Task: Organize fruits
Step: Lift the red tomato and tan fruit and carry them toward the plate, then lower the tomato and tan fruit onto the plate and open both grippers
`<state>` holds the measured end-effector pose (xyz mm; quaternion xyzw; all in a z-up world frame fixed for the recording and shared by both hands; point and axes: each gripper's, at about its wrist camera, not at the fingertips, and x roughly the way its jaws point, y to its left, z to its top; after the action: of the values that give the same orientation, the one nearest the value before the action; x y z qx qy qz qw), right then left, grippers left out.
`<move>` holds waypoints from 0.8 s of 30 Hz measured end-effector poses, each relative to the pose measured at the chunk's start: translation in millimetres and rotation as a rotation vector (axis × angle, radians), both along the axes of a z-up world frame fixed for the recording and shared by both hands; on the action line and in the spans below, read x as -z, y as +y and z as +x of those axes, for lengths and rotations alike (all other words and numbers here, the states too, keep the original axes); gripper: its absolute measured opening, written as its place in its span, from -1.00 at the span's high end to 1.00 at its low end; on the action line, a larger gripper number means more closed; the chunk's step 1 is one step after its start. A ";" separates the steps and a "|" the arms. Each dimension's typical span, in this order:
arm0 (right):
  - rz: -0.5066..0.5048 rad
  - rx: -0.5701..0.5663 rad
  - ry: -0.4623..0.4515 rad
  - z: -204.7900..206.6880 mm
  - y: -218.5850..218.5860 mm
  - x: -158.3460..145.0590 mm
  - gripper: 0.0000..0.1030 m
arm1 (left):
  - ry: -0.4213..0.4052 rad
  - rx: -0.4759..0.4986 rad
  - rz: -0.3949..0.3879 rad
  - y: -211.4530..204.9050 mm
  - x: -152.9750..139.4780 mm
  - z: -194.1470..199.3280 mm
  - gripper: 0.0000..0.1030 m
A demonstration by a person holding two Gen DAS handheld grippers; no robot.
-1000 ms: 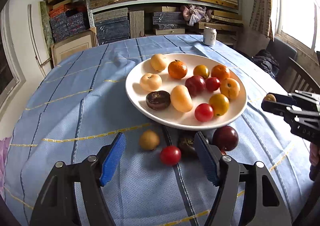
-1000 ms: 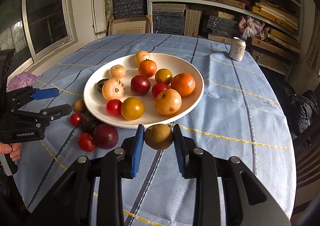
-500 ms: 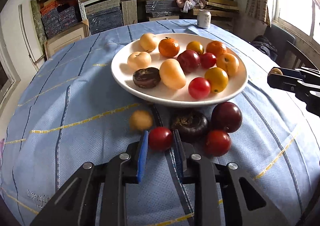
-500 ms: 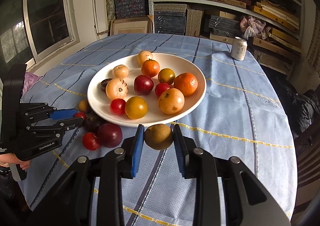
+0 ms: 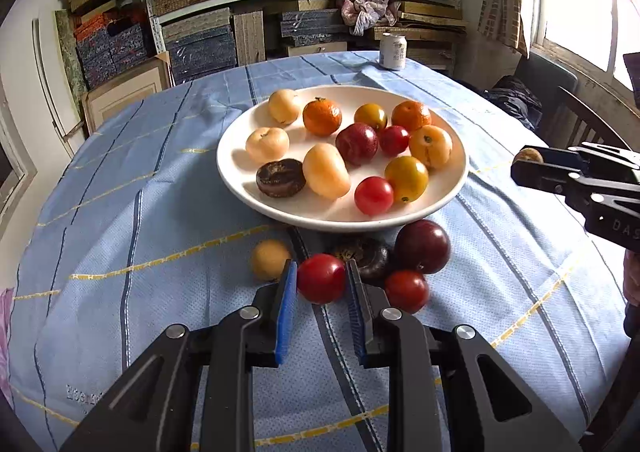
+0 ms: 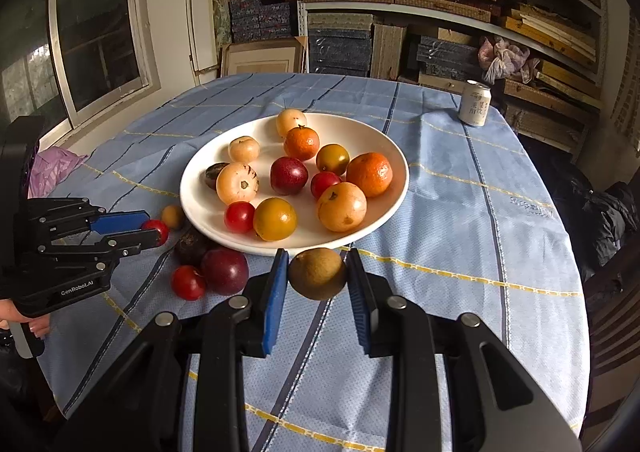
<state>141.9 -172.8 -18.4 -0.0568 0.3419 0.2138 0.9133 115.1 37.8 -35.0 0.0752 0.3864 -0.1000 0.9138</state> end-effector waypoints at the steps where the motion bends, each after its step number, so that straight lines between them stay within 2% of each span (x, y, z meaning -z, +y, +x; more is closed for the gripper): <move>1: 0.001 -0.001 0.000 -0.8 0.2 -0.1 0.44 | -0.004 0.002 0.000 -0.5 -2.4 -1.6 0.53; 7: 0.005 -0.005 -0.013 -5.0 0.1 -4.3 0.44 | -0.047 0.012 0.017 -5.3 -17.9 -9.4 0.53; 11: 0.014 -0.022 -0.044 -4.7 3.2 -17.8 0.44 | -0.070 0.006 0.005 -6.2 -29.8 -4.9 0.53; 18: 0.025 -0.047 -0.087 20.3 12.3 -47.2 0.44 | -0.103 -0.003 -0.035 -12.0 -52.4 26.0 0.53; 24: -0.003 -0.060 -0.075 54.3 23.6 -53.0 0.44 | -0.106 0.006 -0.041 -16.8 -58.1 58.5 0.53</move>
<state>196.3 -149.3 34.6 -0.0763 0.3058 0.2385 0.9186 173.6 21.1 23.0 0.0629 0.3351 -0.1062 0.9341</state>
